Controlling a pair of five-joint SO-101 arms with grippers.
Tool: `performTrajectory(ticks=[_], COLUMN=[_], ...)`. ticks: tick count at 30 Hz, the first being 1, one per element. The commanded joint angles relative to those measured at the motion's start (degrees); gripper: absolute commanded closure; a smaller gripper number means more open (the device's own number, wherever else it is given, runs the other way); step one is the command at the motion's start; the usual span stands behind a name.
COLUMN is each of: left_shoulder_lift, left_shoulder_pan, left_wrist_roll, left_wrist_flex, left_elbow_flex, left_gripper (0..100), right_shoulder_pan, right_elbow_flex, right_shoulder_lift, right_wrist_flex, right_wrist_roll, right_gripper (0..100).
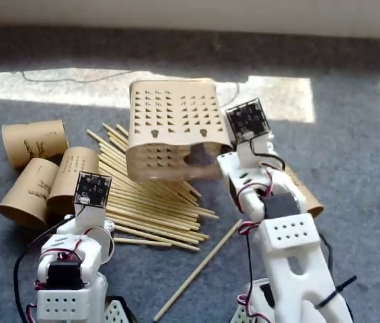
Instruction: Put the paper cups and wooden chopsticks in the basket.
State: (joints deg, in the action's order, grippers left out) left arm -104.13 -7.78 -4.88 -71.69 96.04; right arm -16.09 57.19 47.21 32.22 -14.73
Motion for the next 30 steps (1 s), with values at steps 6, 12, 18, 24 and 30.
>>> performTrajectory(ticks=[6, 12, 18, 24, 30], left_shoulder_lift=[-0.2, -0.2, -0.2, -0.2, -0.2], left_shoulder_pan=[-0.7, -0.7, -0.7, -0.7, -0.7], left_wrist_roll=[-0.2, -0.2, -0.2, -0.2, -0.2], left_wrist_flex=[-0.3, -0.3, -0.3, -0.3, -0.3], left_elbow_flex=[1.1, 1.1, 1.1, 1.1, 1.1], left_gripper=[100, 100, 100, 100, 100], right_shoulder_pan=[0.5, 1.9, 5.6, 10.5, 13.1], right_elbow_flex=[-12.2, -20.8, -24.3, -24.5, -24.5], right_shoulder_lift=[5.2, 5.2, 5.1, 5.1, 5.1], right_wrist_flex=[12.2, 18.7, 21.1, 21.1, 21.1], right_wrist_roll=[5.1, 7.5, 7.5, 7.5, 7.5], right_gripper=[99.1, 99.1, 99.1, 99.1, 99.1])
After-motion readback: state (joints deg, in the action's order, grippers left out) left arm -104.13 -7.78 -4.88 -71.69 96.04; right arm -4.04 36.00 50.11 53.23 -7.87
